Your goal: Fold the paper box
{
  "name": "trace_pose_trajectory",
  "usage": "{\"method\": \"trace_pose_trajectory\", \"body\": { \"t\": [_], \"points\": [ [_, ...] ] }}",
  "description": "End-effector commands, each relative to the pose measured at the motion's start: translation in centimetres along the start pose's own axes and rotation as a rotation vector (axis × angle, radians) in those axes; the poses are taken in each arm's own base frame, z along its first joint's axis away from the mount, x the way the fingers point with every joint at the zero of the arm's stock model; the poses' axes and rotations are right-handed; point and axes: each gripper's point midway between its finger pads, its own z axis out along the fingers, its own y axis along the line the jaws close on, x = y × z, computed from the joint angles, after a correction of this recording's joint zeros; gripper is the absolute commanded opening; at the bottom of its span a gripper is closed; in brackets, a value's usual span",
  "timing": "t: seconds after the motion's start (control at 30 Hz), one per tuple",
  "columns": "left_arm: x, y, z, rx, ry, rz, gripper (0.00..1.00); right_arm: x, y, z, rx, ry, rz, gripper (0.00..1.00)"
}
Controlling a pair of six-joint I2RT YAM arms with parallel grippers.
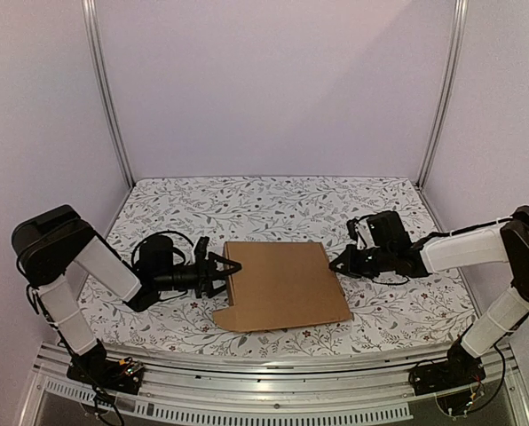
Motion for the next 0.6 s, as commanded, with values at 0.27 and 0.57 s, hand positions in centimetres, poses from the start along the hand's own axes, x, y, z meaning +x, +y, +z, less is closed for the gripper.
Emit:
{"method": "trace_pose_trajectory", "body": {
  "t": [0.27, 0.57],
  "points": [
    [0.1, -4.5, -1.2, 0.126, 0.041, 0.06, 0.37, 0.5, 0.5, -3.9, 0.049, 0.022, -0.136, 0.32],
    [0.1, -8.0, -3.8, 0.173, 0.088, 0.09, 0.35, -1.9, 8.9, -12.2, -0.196, -0.087, -0.507, 0.67]
  ]
}}
